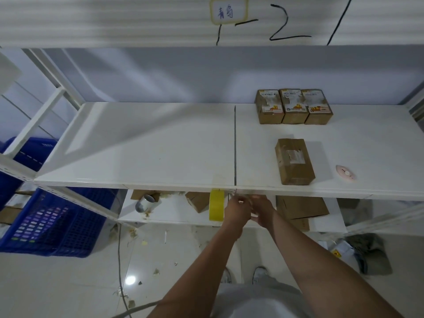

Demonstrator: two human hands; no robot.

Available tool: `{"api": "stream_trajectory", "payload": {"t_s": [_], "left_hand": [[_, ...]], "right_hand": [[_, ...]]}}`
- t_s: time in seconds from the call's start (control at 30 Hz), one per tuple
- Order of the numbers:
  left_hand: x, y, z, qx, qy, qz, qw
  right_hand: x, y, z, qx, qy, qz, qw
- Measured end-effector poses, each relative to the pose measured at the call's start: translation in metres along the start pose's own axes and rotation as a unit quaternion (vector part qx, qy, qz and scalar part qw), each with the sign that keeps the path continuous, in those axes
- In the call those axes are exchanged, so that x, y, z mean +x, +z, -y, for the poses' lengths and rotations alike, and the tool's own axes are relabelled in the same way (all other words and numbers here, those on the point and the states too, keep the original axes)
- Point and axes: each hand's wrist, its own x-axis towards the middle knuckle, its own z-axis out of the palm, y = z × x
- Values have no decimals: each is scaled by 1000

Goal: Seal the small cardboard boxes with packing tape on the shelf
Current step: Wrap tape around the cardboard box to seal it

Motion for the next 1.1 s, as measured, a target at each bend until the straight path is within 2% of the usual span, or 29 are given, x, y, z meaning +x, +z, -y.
{"api": "stream_trajectory", "payload": {"t_s": [0.1,0.23,0.37,0.47,0.67,0.83,0.97,1.1], "left_hand": [[-2,-2,-1,7,-8,-12,1000],[0,-2,1,52,-24,-15,998],[-1,1,2,95,-41,0,995],[-7,2,-1,75,-59,7,995],[-5,-7,-23,10,2,-43,999],[6,-23,-39,17,36,-98,994],[8,-20,-45,30,-31,-27,999],[4,-11,-54,-100,-116,60,986]], "right_hand": [[-1,0,2,-27,-11,-64,998],[-3,-8,-3,-4,-6,-26,1000],[-12,-9,3,-11,-3,-44,999],[-13,-7,6,-3,13,-73,997],[-17,3,21,10,35,-95,995],[-35,2,32,-19,49,-92,994],[-54,3,47,-44,37,-90,994],[-70,1,63,-118,13,-123,985]]}}
